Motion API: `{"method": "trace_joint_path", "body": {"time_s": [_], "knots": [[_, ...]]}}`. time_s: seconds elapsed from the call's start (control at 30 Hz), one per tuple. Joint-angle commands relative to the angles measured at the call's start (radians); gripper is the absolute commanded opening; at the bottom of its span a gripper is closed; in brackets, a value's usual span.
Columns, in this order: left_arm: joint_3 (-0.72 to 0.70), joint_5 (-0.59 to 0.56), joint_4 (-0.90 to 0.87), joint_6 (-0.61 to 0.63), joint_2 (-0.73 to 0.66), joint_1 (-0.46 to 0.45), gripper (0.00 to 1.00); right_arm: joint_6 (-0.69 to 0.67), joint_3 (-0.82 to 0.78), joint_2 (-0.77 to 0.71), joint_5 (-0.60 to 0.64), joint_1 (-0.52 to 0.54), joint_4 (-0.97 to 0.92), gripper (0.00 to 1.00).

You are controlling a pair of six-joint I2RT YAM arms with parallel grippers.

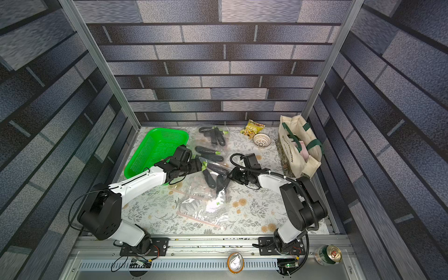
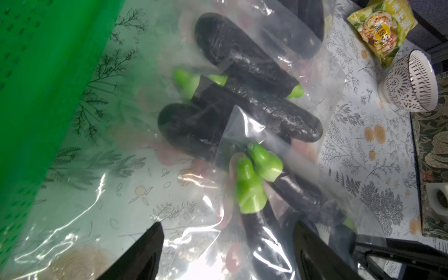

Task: Place the eggplant in a zip-top bag and seal the zipper
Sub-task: Place the eggplant in the zipper food storage bag, then adjust the zipper food storage bag at the center of the board.

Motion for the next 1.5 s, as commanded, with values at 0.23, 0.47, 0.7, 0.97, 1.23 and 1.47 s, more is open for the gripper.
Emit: {"method": "trace_joint_path", "body": {"time_s": [0.23,0.47,0.7,0.97,1.23,1.47], "knots": [[0.438,-0.184,-0.210,0.084,0.355,0.023,0.95,-0.027,-0.009,-0.028,0.033,0.004,0.008,0.13],[0.568,-0.079,-0.228,0.046,0.520,0.034,0.96,-0.010,-0.024,-0.051,0.037,-0.016,0.008,0.09],[0.510,0.052,-0.118,-0.101,0.541,-0.009,0.96,0.014,-0.057,-0.109,0.048,-0.044,0.007,0.08],[0.455,0.008,-0.086,-0.137,0.402,-0.050,0.96,0.064,-0.070,-0.148,0.040,-0.052,0.002,0.07],[0.447,-0.138,-0.256,-0.030,0.320,0.029,0.97,0.260,-0.118,-0.185,0.056,-0.041,0.118,0.04],[0.268,-0.109,-0.255,-0.054,0.223,0.058,0.96,0.363,-0.133,-0.156,0.097,0.007,0.211,0.03]]}}
